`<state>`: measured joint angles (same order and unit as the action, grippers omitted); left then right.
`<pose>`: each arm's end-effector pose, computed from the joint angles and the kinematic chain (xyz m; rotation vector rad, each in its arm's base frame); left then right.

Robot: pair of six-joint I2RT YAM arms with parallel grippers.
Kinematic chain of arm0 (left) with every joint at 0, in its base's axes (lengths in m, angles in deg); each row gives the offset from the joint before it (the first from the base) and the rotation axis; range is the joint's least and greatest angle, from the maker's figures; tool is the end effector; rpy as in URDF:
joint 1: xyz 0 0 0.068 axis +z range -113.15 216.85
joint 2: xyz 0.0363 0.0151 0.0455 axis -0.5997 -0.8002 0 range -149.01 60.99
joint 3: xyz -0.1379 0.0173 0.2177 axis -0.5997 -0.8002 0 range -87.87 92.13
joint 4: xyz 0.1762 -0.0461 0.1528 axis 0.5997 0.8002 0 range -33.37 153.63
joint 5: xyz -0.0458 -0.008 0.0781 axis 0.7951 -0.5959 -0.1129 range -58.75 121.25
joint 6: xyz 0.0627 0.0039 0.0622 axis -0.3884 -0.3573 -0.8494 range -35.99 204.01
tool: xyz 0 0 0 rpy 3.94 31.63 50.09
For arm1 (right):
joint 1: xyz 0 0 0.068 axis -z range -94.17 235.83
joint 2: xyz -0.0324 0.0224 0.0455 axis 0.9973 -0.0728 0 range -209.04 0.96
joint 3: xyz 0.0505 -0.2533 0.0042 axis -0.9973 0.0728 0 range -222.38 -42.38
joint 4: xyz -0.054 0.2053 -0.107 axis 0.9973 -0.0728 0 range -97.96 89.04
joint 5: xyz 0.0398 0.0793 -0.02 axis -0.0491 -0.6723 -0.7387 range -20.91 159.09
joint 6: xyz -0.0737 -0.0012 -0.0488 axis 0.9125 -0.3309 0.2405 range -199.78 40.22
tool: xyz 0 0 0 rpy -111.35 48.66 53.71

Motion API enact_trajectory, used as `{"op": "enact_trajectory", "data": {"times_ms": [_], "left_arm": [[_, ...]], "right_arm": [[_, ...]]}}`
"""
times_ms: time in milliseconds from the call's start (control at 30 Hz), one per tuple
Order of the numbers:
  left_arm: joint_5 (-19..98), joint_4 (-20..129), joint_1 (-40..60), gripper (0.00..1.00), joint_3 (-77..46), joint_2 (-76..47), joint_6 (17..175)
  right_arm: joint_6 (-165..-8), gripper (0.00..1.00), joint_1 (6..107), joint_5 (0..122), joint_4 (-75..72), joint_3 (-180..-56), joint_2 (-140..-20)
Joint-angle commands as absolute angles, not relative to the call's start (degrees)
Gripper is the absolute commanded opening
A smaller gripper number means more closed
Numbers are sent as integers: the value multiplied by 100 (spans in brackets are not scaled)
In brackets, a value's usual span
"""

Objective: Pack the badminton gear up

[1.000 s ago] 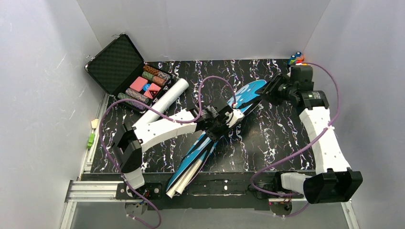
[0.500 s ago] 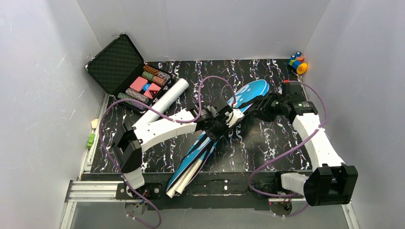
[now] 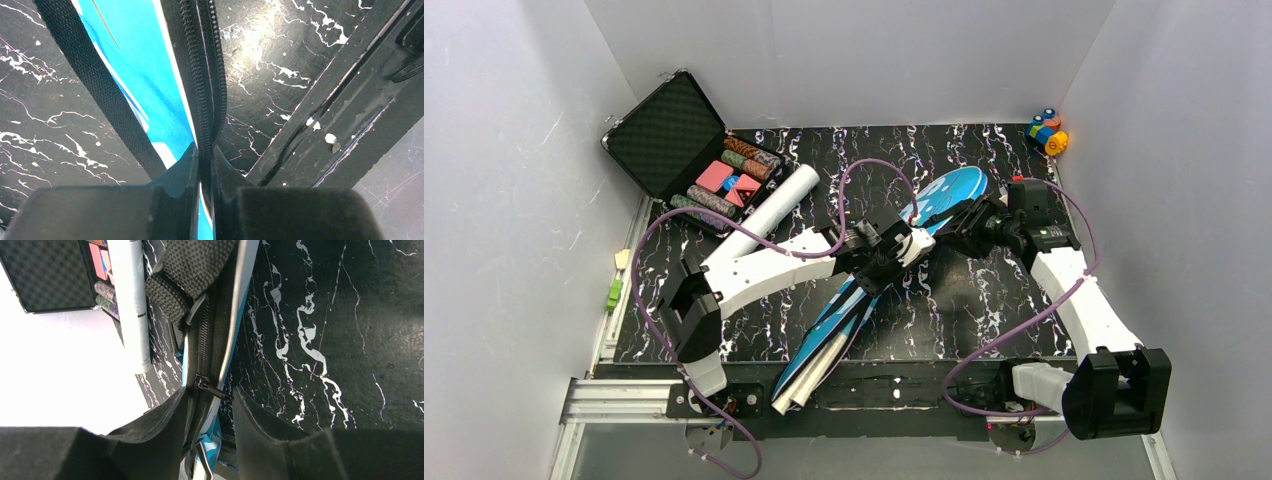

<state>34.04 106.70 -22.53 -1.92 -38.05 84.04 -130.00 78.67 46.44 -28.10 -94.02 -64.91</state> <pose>0.1776 -0.3078 0.2320 1.3668 2.3667 -0.3810 0.2500 0.0619 0.2481 0.6818 2.3220 0.9463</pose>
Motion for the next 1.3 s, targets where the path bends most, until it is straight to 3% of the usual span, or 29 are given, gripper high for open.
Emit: {"op": "enact_trajectory", "data": {"times_ms": [0, 433, 667, 900, 1267], "left_arm": [[3361, 10360, -2221, 0, -3, -3490, 8357], [3371, 10348, -2215, 0, -33, -3496, 8357], [3371, 10366, -2213, 0, -16, -3528, 8357], [3365, 10359, -2213, 0, -4, -3545, 8357], [3313, 10376, -2213, 0, 20, -3535, 8357]], "right_arm": [[-13091, 43, 7871, 4605, -2453, -9691, -6580], [-13000, 21, 7870, 4613, -2541, -9799, -6567], [-12975, 1, 7870, 4535, -2599, -9750, -6449], [-13075, 1, 7730, 4277, -2516, -9566, -6223], [-13374, 1, 6522, 4268, -2274, -9188, -6330]]}}
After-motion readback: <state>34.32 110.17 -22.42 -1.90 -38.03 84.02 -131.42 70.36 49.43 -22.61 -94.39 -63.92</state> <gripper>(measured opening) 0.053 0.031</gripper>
